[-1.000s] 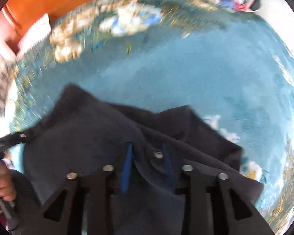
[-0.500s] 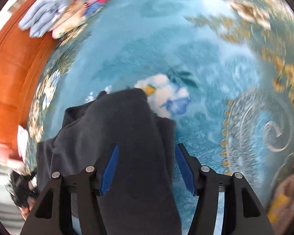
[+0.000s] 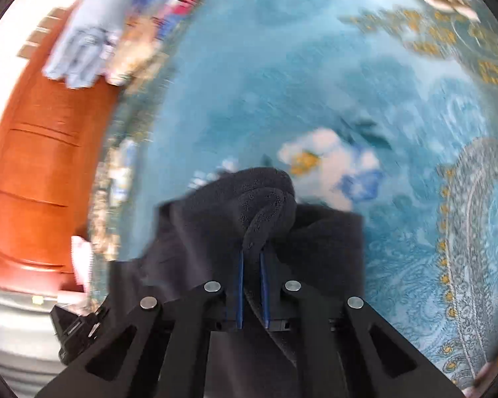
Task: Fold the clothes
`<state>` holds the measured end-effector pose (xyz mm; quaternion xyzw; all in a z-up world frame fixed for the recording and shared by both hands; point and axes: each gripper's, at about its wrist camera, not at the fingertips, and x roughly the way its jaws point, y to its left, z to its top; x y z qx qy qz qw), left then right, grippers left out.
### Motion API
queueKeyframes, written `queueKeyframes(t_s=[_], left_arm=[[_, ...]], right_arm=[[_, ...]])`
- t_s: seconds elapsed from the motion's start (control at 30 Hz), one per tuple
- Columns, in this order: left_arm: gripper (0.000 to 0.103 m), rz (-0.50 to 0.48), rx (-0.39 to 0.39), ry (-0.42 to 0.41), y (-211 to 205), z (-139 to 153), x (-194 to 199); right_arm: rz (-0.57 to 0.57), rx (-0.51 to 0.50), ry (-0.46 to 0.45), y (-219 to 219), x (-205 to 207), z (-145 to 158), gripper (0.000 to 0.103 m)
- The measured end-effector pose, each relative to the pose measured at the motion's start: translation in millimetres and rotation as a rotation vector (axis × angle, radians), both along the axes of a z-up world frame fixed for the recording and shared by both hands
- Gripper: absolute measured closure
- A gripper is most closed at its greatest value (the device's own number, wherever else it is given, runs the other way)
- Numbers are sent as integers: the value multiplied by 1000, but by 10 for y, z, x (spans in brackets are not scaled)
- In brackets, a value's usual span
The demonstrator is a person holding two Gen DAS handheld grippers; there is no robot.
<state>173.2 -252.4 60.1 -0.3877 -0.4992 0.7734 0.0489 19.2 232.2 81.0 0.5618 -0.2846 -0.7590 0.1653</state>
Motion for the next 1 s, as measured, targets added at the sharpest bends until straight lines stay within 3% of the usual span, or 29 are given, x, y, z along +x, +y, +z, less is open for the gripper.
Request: queueKeyframes(t_s=[0.1, 0.17, 0.23, 0.3, 0.37, 0.47, 0.57, 0.63, 0.7, 0.77, 0.83, 0.9, 1.0], left_arm=[[93, 19, -32, 81, -104, 248, -13], [93, 20, -97, 40, -134, 183, -111], [93, 4, -89, -71, -136, -119, -232], [93, -36, -159, -220, -53, -456, -307], [93, -85, -216, -280, 41, -641, -311], [93, -64, -187, -235, -4, -568, -285], [93, -41, -145, -134, -94, -310, -335], [93, -66, -166, -55, -34, -94, -396], [93, -79, -207, -32, 19, -34, -430], [93, -91, -269, -158, 29, -260, -474], [93, -112, -254, -276, 25, -550, -455], [90, -99, -217, -275, 5, -627, -328], [89, -68, -197, -258, -47, -502, -248]], right_arm=[[-67, -141, 144, 292, -28, 371, 95], [-117, -140, 186, 456, -66, 431, 95], [-153, -103, 142, 533, -136, 250, 95], [-162, -27, 28, 509, -172, -98, 95], [-169, 30, -66, 464, -164, -398, 95], [-198, 26, -106, 475, -121, -585, 95], [-206, 5, -58, 517, -102, -459, 95], [-205, -22, 6, 520, -107, -299, 95], [-200, 1, 19, 499, -102, -272, 95], [-195, 43, 13, 472, -92, -295, 95], [-189, 88, -11, 442, -92, -363, 95], [-181, 118, -73, 436, -75, -524, 95], [-172, 120, -91, 440, -43, -571, 95]])
